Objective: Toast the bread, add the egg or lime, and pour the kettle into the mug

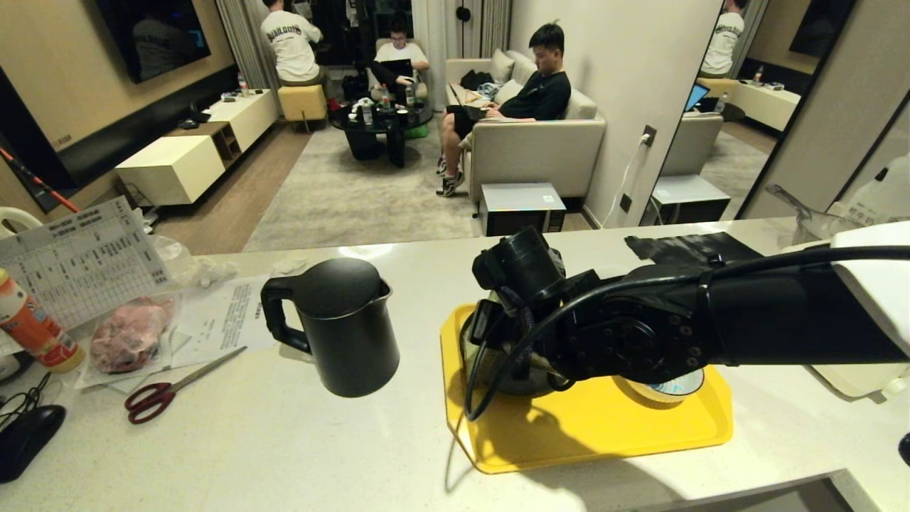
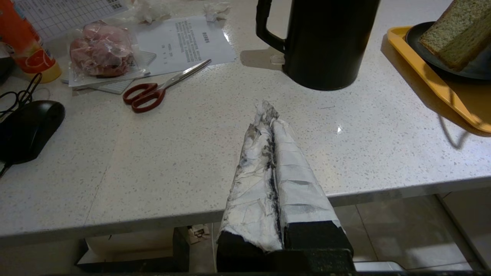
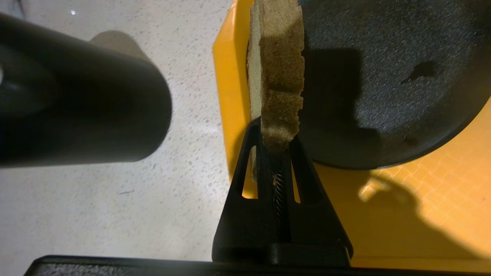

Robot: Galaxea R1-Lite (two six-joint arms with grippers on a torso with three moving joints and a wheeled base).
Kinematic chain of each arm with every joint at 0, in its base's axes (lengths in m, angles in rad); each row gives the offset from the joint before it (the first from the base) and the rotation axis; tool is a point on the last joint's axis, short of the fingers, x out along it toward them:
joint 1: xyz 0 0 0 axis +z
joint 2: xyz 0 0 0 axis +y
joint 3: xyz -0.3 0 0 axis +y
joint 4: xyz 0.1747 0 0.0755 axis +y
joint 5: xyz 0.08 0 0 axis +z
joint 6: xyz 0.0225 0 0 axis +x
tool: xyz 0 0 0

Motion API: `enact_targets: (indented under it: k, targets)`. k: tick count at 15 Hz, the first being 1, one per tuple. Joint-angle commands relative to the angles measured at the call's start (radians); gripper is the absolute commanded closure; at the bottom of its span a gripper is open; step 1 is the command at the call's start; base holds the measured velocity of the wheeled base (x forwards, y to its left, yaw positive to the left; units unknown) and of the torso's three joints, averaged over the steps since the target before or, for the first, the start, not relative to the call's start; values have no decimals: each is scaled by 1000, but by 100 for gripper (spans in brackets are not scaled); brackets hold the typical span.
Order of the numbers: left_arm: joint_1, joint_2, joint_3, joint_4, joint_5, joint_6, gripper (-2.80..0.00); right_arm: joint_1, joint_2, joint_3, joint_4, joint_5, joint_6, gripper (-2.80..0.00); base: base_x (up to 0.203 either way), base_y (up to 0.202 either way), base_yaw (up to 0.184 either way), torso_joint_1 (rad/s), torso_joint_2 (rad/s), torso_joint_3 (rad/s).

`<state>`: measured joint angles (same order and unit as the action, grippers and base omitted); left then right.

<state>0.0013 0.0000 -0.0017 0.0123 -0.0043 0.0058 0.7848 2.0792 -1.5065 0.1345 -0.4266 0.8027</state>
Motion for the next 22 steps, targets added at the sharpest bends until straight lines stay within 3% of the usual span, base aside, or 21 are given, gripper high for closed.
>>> enact_targets:
  k: [1, 10, 22]
  targets:
    - [0, -3, 0, 0, 0, 2, 0, -32, 27, -18, 1, -2, -2, 0, 0, 0, 0, 0, 0, 0]
    - [0, -3, 0, 0, 1, -3, 0, -148, -63, 0, 17, 49, -140, 0, 0, 0, 0, 0, 0, 0]
    - [0, -3, -1, 0, 1, -3, 0, -157, -87, -11, 129, 66, -154, 0, 0, 0, 0, 0, 0, 0]
